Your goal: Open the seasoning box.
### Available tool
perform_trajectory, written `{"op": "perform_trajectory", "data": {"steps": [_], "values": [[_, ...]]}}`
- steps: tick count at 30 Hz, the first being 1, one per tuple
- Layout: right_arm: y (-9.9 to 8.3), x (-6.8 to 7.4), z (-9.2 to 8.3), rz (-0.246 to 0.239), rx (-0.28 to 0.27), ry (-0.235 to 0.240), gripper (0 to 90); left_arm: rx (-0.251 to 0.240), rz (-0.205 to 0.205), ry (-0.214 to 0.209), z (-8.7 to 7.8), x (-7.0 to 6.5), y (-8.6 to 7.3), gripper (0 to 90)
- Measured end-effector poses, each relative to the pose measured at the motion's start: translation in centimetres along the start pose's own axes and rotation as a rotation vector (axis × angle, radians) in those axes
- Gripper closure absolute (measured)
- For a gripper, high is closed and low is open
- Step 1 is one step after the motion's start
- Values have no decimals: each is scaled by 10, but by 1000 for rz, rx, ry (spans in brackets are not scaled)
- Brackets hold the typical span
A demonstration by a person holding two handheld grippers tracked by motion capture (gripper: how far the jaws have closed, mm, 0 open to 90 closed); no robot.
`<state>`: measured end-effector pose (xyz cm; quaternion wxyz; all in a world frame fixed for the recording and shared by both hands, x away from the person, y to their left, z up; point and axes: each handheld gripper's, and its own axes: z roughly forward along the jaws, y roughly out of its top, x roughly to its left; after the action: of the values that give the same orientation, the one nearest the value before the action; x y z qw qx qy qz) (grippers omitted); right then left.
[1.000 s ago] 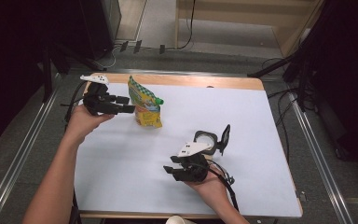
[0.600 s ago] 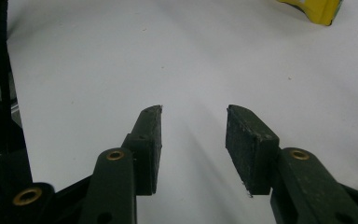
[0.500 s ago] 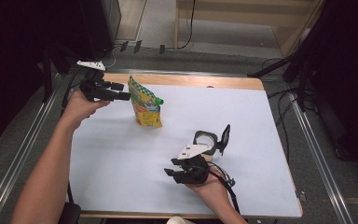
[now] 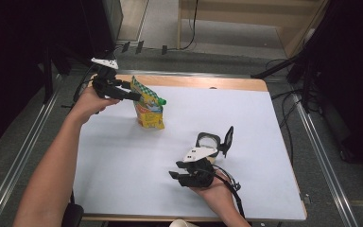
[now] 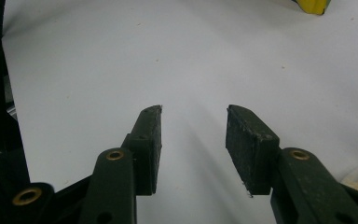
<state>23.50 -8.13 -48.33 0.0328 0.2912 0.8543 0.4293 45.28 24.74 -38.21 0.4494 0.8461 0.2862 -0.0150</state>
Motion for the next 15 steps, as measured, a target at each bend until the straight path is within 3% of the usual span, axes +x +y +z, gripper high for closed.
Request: {"op": "perform_trajectory", "data": {"steps": [2,6,9,11,15], "values": [[-2,-2,-1,7,-1,-3,570,15,18,-15,5,-2,0,223],[-3,-3,-3,11,-9,-5,570,24,30,-3,6,-3,-1,231],[-5,-5,-5,13,-14,-14,574,33,48,13,5,-6,-1,286],[-5,-7,-7,12,-25,-24,585,42,57,11,4,-9,-3,371],[-7,-10,-12,20,-40,-40,594,38,69,21,3,-15,-7,409]]}}
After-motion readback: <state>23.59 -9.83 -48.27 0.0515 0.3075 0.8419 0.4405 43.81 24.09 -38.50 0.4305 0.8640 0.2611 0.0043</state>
